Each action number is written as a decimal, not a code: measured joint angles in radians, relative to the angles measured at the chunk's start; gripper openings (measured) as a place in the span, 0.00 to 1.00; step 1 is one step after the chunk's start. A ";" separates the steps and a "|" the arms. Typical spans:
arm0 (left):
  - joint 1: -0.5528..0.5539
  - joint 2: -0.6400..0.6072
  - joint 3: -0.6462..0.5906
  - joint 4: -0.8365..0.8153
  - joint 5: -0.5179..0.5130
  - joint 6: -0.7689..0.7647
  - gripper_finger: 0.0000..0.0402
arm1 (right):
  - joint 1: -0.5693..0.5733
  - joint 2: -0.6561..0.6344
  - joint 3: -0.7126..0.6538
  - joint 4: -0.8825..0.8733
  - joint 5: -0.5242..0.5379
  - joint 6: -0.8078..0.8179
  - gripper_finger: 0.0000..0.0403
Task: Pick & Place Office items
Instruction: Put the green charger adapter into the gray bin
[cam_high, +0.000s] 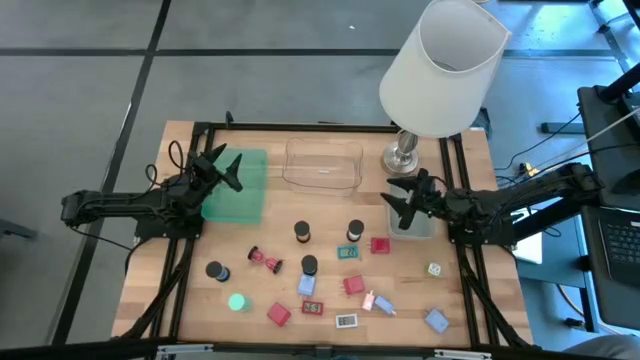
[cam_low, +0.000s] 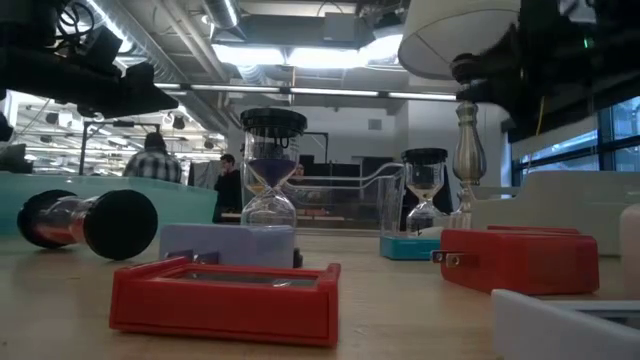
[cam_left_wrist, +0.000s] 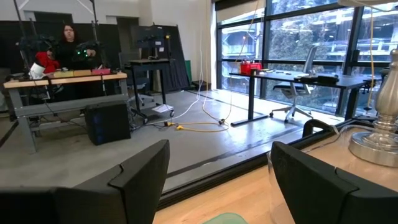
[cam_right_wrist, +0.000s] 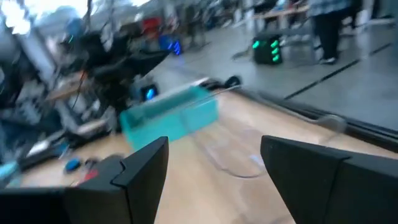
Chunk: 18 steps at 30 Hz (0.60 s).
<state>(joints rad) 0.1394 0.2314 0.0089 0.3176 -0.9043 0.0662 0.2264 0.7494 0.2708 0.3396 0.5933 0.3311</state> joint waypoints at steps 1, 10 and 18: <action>0.000 0.000 0.000 0.000 0.000 0.000 0.69 | 0.000 0.000 0.058 -0.123 -0.017 0.017 0.65; 0.000 0.000 0.000 -0.013 0.000 0.000 0.69 | 0.022 0.088 0.532 -1.097 -0.276 0.544 0.65; 0.000 0.000 0.000 -0.016 0.000 0.000 0.69 | 0.158 0.207 0.562 -1.134 -0.503 0.786 0.65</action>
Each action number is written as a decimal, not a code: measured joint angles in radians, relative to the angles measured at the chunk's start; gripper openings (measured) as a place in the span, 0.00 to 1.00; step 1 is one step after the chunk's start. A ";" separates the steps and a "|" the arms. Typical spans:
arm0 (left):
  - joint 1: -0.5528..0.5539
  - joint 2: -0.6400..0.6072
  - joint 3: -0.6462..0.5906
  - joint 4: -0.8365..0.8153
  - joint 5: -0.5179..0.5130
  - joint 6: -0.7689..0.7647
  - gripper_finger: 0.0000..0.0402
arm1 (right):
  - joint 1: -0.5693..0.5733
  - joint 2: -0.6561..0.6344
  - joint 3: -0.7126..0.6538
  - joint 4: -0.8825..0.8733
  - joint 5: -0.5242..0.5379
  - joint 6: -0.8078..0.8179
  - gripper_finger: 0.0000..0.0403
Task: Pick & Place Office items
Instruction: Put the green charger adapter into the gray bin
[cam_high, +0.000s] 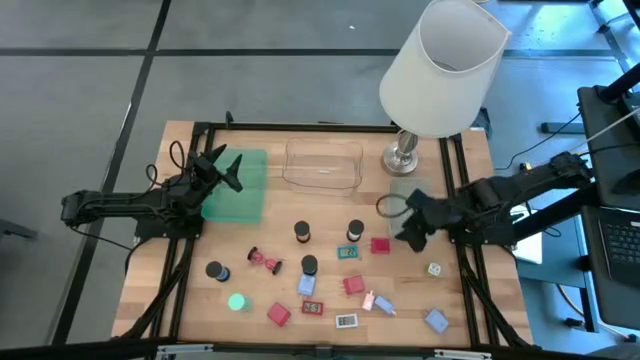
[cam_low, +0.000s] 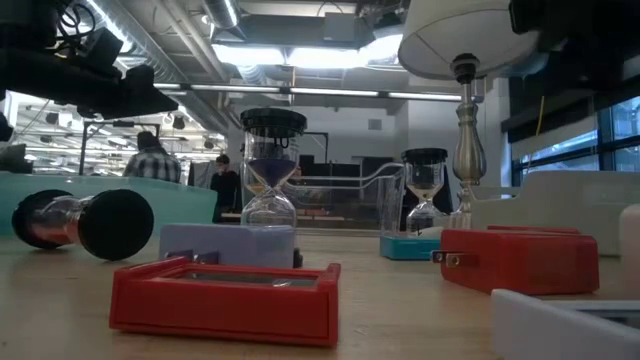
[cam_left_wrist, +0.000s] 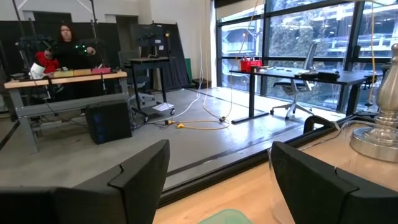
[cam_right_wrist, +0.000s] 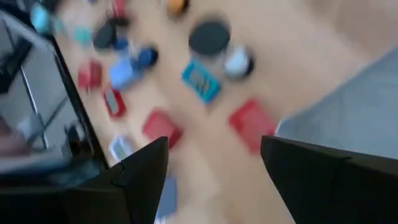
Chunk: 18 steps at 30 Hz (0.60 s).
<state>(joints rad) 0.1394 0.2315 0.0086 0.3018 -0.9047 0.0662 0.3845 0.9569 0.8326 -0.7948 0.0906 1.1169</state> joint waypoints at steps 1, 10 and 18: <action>0.000 0.000 0.000 -0.002 0.000 0.000 0.69 | 0.025 0.013 0.000 0.002 -0.012 0.035 0.65; 0.000 0.000 0.000 -0.084 0.000 0.000 0.69 | 0.244 0.135 0.000 -0.009 -0.168 0.411 0.65; 0.000 0.000 0.000 -0.131 0.000 0.000 0.69 | 0.316 0.216 0.000 -0.029 -0.172 0.477 0.65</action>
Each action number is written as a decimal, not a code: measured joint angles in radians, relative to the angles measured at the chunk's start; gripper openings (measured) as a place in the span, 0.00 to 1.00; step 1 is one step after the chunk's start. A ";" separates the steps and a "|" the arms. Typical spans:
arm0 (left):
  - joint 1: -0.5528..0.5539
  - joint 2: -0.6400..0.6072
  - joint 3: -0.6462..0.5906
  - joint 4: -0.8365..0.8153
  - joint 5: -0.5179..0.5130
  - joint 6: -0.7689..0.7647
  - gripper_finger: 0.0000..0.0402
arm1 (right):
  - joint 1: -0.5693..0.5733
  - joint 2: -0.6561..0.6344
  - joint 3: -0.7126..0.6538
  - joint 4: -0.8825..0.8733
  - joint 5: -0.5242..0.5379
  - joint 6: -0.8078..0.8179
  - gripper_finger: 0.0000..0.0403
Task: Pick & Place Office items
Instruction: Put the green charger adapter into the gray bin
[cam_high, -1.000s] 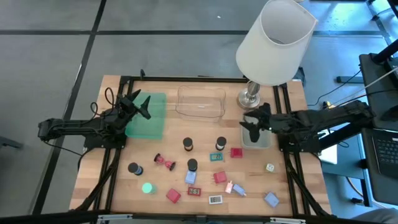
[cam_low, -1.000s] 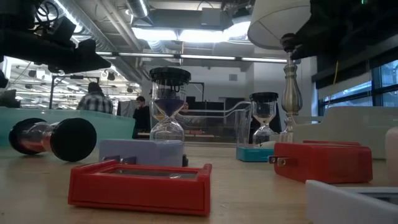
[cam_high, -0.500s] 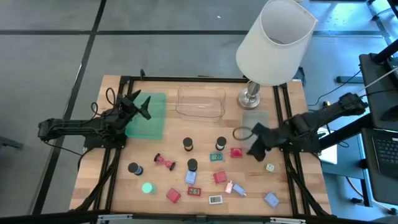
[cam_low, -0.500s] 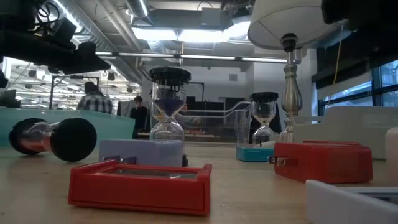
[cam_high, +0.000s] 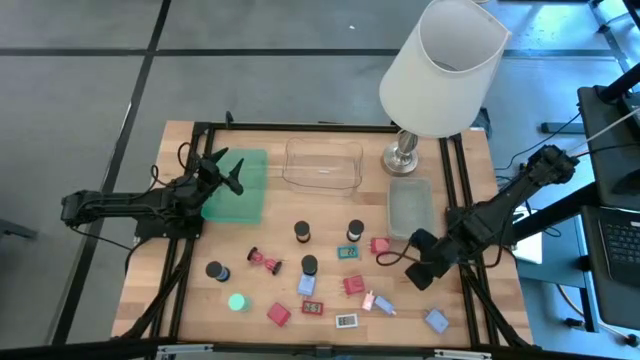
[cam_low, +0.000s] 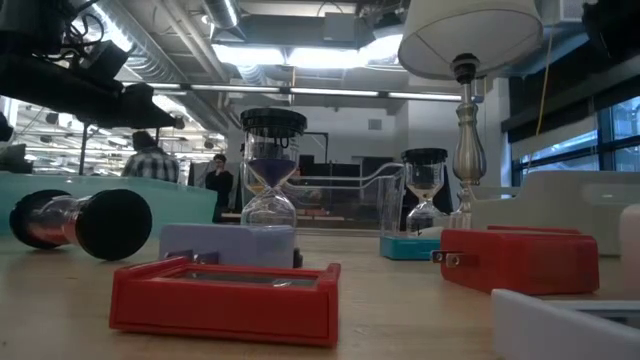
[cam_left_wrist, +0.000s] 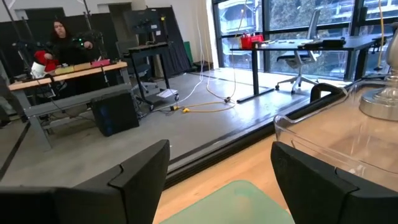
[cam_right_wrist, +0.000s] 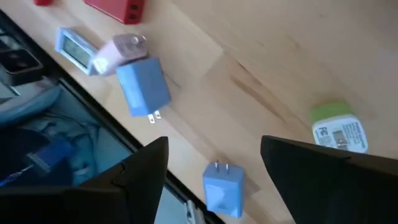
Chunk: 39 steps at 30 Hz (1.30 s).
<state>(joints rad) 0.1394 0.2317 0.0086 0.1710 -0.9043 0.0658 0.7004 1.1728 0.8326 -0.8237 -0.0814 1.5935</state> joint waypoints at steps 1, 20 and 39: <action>0.000 0.000 0.000 0.000 0.000 0.000 0.69 | 0.002 0.010 0.000 -0.001 -0.010 0.014 0.65; 0.000 0.000 0.000 -0.006 0.000 0.000 0.69 | 0.002 0.098 0.000 -0.145 -0.058 -0.160 0.83; 0.000 0.000 0.000 -0.007 0.000 -0.132 0.69 | 0.083 0.162 -0.002 -0.212 0.070 -0.274 0.83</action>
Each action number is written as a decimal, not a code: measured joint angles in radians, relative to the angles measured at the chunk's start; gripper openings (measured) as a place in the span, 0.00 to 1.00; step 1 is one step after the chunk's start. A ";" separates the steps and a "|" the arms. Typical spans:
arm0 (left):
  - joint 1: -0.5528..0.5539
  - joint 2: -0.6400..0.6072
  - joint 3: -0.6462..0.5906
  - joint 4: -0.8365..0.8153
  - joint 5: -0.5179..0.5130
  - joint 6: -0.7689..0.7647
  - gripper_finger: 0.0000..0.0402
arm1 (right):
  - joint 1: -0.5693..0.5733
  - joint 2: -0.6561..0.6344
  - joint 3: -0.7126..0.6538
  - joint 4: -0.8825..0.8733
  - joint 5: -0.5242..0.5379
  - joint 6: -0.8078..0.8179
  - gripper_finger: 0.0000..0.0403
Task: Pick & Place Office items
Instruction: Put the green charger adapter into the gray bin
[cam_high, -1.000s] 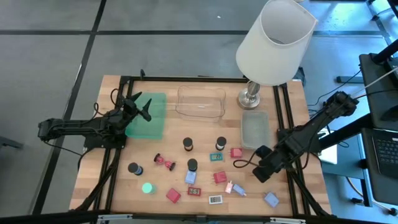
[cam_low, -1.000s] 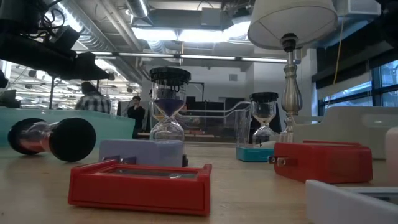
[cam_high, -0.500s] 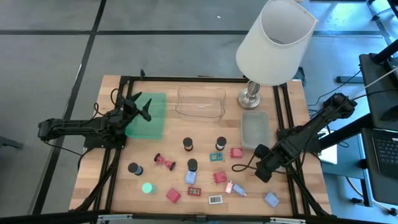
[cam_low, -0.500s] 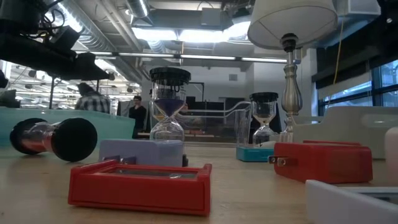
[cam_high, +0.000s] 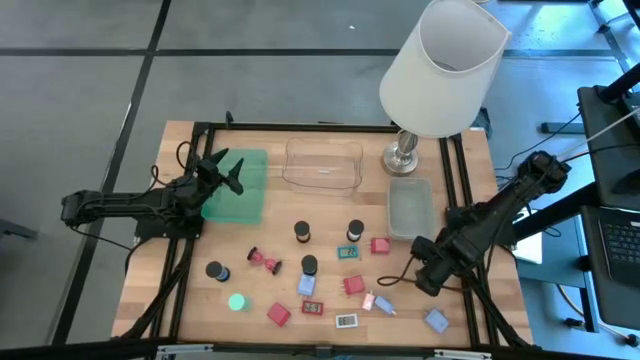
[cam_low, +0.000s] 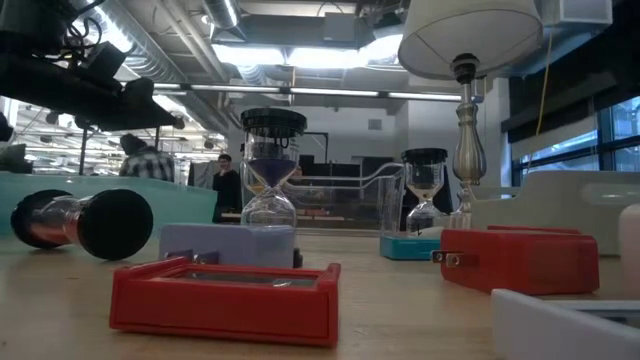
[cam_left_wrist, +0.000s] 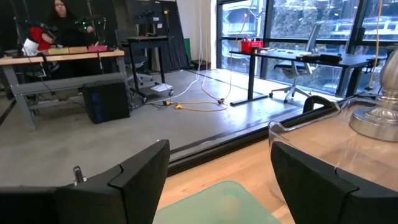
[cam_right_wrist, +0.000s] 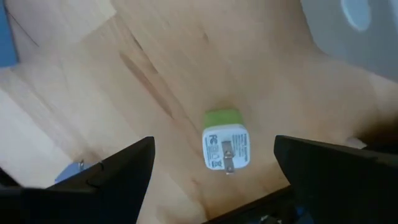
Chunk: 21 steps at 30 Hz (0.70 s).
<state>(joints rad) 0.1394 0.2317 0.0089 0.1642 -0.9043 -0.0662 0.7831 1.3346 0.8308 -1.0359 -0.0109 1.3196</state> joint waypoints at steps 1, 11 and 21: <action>0.000 0.000 0.000 0.000 0.000 0.000 0.69 | 0.006 0.000 -0.002 0.000 0.018 0.011 0.83; 0.000 0.000 0.000 0.000 0.000 0.000 0.69 | 0.058 0.000 -0.093 0.022 -0.011 0.113 0.83; 0.000 0.000 0.000 -0.001 0.000 0.000 0.69 | 0.065 0.000 -0.176 0.162 -0.028 0.117 0.83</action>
<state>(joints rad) 0.1394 0.2317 0.0090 0.1635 -0.9043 -0.0662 0.8482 1.3346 0.6544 -0.8735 -0.0386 1.4365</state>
